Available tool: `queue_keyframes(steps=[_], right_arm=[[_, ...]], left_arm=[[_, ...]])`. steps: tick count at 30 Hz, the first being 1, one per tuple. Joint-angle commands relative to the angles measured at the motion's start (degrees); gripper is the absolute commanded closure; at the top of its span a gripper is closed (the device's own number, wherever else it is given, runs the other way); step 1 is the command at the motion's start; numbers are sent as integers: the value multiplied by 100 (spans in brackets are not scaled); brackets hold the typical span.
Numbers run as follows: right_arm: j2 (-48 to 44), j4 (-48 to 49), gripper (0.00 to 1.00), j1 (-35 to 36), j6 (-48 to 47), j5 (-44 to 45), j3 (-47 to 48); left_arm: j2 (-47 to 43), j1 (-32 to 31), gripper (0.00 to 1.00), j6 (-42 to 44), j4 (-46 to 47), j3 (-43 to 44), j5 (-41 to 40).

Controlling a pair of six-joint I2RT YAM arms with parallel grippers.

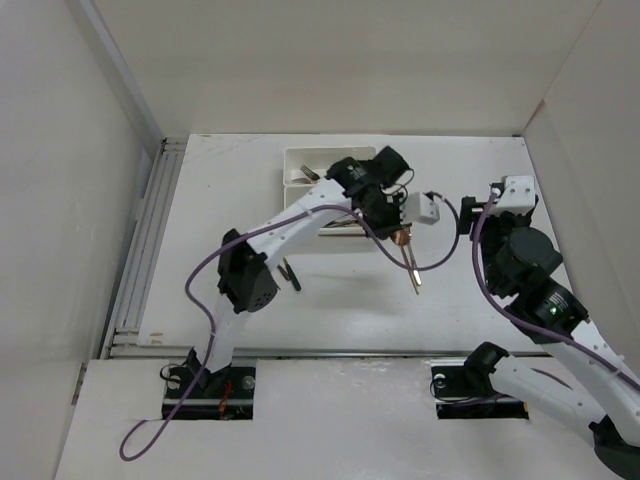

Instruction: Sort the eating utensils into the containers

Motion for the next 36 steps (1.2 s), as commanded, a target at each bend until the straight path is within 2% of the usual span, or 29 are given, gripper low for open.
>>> queue_keyframes(steps=[1,4,5,7,8,9,13,17,21,24,25,26,27,28,29,31,32,36], right_arm=[[23,552,29,33,299,166,100],[216,604,29,33,300,219,205],[269,605,29,33,300,271,206],[392,605,29,33,352,324,337],[523,605,29,33,352,324,337],[585,605,29,33,352,324,425],[832,605,29,33,291,429,732],[885,605,29,33,168,430,847],[832,605,29,33,168,482,847],[771,448,24,33,168,361,786],[771,316,23,33,368,255,786],[840,149,17,33,483,-33,786],[928,-70,14,-19,623,-201,855],[1233,-629,14,-133,808,-386,943],[1428,-939,14,-238,1184,-640,1066],[1832,-1467,14,-650,1555,-1423,1408],[2165,-1748,14,-818,1878,-1651,1488],[2772,-1664,29,-1810,2407,-3171,1699]], left_arm=[[-1281,13,100,433,-560,573,-197],[-1387,109,100,505,-245,513,-1196],[-1457,179,100,505,305,129,-1748],[-1562,530,100,583,1036,-417,-2016],[-1563,662,100,636,1693,-924,-2017],[-1633,881,100,723,1943,-1130,-1834],[-1546,1067,100,1058,2953,-1956,-1473],[-1186,1200,100,1042,3369,-2081,-1157],[-860,1200,100,979,3369,-2028,-1015],[-694,1200,100,857,3369,-2028,-1129],[-693,1200,96,856,3369,-2028,-1129],[-641,1200,84,856,3369,-2028,-1190],[-640,1200,69,717,3369,-2028,-1191],[-640,1200,42,663,3317,-2028,-1191],[-640,1200,33,593,3316,-1950,-1191],[-710,1252,21,357,3264,-1827,-1191],[-710,1252,21,103,3211,-1730,-1139],[-982,1366,20,-582,2974,-1089,-1033]])
